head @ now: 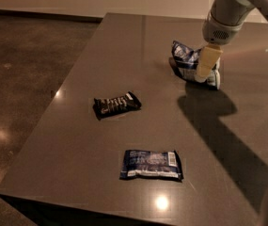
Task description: Pick blue chip bag
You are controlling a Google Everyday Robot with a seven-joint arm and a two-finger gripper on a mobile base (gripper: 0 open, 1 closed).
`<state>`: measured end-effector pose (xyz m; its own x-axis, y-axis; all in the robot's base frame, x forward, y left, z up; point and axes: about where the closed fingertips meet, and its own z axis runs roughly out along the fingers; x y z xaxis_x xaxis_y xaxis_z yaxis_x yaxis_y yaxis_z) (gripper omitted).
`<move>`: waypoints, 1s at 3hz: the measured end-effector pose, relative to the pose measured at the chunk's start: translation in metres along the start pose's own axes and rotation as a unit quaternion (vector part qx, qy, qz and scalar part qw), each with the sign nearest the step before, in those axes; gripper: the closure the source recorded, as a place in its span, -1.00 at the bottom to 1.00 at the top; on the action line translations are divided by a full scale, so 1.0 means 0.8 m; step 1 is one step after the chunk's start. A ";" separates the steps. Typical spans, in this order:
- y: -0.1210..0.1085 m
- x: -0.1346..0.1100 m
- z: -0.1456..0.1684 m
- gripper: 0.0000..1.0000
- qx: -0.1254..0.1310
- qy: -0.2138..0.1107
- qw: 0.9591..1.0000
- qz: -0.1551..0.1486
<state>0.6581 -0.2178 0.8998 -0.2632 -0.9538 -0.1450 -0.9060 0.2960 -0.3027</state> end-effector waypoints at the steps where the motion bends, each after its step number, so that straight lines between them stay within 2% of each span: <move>1: -0.005 0.005 0.014 -0.62 -0.007 0.015 1.000 -0.005; 2: -0.002 0.008 0.017 0.00 -0.014 0.017 1.000 -0.013; 3: 0.001 0.007 0.016 0.46 -0.017 0.014 1.000 -0.019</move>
Offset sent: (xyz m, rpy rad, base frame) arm 0.0022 -0.0104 -0.0122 -0.0424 0.0469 0.0211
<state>0.6601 -0.2222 0.8865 -0.2375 -0.9655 -0.1071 -0.9259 0.2583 -0.2758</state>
